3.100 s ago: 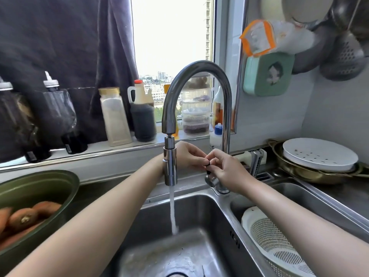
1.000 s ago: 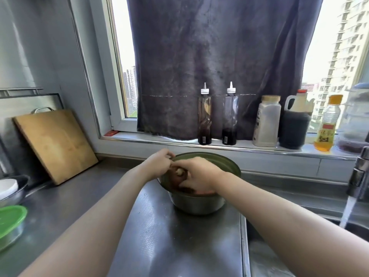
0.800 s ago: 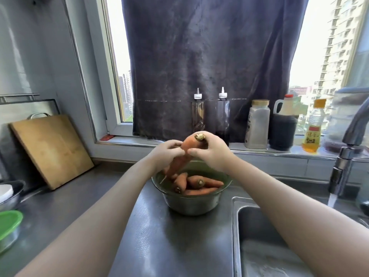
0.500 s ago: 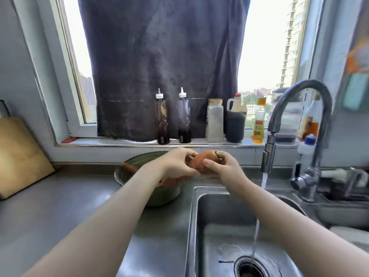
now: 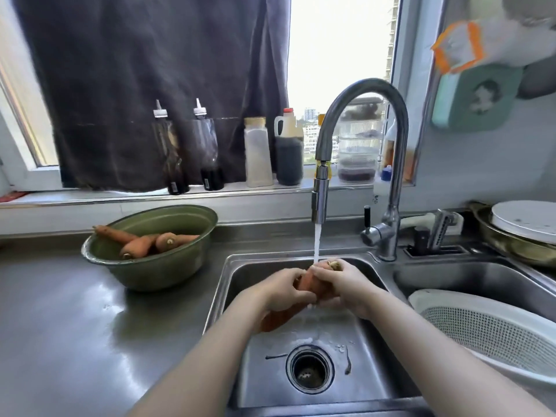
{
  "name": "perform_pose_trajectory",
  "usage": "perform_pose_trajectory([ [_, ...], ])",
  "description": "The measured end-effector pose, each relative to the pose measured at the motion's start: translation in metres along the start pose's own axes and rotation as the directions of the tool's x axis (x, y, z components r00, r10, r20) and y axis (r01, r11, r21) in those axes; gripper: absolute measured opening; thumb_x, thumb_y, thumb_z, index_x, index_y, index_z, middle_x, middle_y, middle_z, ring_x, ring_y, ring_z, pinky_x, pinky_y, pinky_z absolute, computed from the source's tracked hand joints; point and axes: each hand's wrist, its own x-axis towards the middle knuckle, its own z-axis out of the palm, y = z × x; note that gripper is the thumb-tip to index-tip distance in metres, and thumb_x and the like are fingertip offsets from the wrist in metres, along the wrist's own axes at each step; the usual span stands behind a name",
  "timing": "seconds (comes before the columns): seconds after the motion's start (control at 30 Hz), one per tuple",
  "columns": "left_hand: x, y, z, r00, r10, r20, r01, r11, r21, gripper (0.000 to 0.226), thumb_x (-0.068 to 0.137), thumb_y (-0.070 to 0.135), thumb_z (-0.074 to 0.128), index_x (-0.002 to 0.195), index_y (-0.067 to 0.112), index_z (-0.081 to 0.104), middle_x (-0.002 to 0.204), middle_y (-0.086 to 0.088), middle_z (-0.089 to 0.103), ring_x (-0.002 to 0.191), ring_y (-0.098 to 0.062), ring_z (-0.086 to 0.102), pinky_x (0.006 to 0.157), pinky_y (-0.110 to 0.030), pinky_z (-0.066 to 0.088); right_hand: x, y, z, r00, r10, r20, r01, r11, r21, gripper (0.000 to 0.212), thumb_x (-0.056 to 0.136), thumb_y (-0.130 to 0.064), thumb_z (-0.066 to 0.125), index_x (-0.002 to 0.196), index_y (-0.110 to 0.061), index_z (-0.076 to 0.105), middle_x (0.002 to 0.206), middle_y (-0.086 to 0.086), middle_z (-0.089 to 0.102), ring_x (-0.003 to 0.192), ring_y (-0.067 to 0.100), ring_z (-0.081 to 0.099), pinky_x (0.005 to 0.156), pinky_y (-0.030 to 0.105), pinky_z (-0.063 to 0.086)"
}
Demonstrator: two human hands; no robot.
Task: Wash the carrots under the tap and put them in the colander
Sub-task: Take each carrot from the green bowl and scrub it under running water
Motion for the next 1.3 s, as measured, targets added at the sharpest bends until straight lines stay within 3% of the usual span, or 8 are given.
perform_pose_trajectory([
  [0.2,0.025,-0.006,0.03,1.0,-0.015,-0.017,0.01,0.96,-0.28,0.02,0.091,0.03,0.075,0.109,0.028,0.066,0.104,0.001,0.075,0.095,-0.014,0.071,0.092,-0.035,0.058,0.026,0.012,0.0,0.979,-0.066,-0.192,0.049,0.995,-0.091,0.034,0.101,-0.037,0.065,0.122,-0.012,0.055,0.106,0.01,0.068,0.089,0.022,0.068,0.072,0.036,0.057],
  [0.4,0.027,-0.013,0.05,0.994,-0.064,-0.083,0.006,0.821,-0.57,0.024,0.105,0.038,0.058,0.116,0.021,0.07,0.105,-0.005,0.078,0.097,-0.019,0.074,0.094,-0.04,0.059,0.037,0.038,0.003,0.997,-0.072,-0.021,0.073,0.994,0.083,0.045,0.099,-0.018,0.068,0.139,-0.01,0.049,0.12,0.015,0.068,0.098,0.024,0.072,0.07,0.029,0.058],
  [0.63,0.023,-0.029,0.051,0.996,-0.084,-0.031,0.045,0.774,-0.631,0.041,0.092,0.021,0.078,0.126,0.014,0.055,0.114,-0.011,0.073,0.1,-0.022,0.075,0.085,-0.036,0.063,0.041,0.033,0.031,0.995,-0.099,-0.026,0.097,0.993,-0.065,0.027,0.108,-0.044,0.048,0.113,-0.02,0.06,0.107,0.006,0.067,0.094,0.017,0.066,0.086,0.035,0.057],
  [0.8,0.027,-0.021,0.057,0.987,-0.066,-0.15,-0.054,0.731,-0.68,0.054,0.094,0.031,0.075,0.136,0.023,0.043,0.12,-0.005,0.067,0.105,-0.019,0.073,0.085,-0.037,0.063,0.035,0.016,0.034,1.0,-0.008,-0.028,0.007,0.999,-0.032,0.022,0.108,-0.028,0.045,0.11,-0.019,0.066,0.111,0.005,0.062,0.095,0.019,0.063,0.082,0.034,0.055],
  [0.87,0.029,-0.021,0.058,0.984,-0.088,-0.154,-0.044,0.721,-0.692,0.042,0.101,0.041,0.064,0.136,0.028,0.045,0.12,-0.004,0.069,0.105,-0.019,0.073,0.091,-0.043,0.061,0.029,0.025,0.025,0.999,0.014,0.029,-0.015,1.0,0.024,0.024,0.107,-0.032,0.048,0.117,-0.021,0.067,0.115,0.01,0.067,0.09,0.02,0.069,0.067,0.032,0.057],
  [0.97,0.031,-0.021,0.056,0.978,-0.102,-0.183,-0.066,0.68,-0.73,0.037,0.103,0.05,0.054,0.135,0.032,0.051,0.12,0.001,0.071,0.107,-0.014,0.072,0.096,-0.041,0.059,0.021,0.035,0.013,0.977,0.085,0.194,-0.114,0.983,0.142,0.038,0.108,-0.046,0.046,0.124,-0.02,0.069,0.11,0.014,0.077,0.096,0.026,0.077,0.07,0.037,0.061],
  [1.13,0.036,-0.012,0.054,0.957,-0.159,-0.244,-0.13,0.515,-0.847,0.022,0.098,0.038,0.068,0.119,0.031,0.068,0.112,-0.004,0.075,0.093,-0.018,0.075,0.064,-0.027,0.058,0.025,0.039,0.01,0.973,0.039,0.227,-0.061,0.994,0.091,0.058,0.101,-0.066,0.037,0.128,-0.024,0.065,0.107,0.014,0.077,0.091,0.034,0.074,0.07,0.039,0.059],
  [1.3,0.034,-0.023,0.039,0.966,-0.122,-0.227,-0.112,0.592,-0.798,0.023,0.099,0.027,0.068,0.122,0.02,0.07,0.105,-0.001,0.076,0.078,0.002,0.072,0.064,-0.011,0.052,0.03,0.038,0.01,0.976,-0.06,0.21,0.064,0.998,-0.016,0.061,0.094,-0.069,0.042,0.128,-0.024,0.064,0.088,0.02,0.072,0.069,0.028,0.065,0.062,0.035,0.057],
])
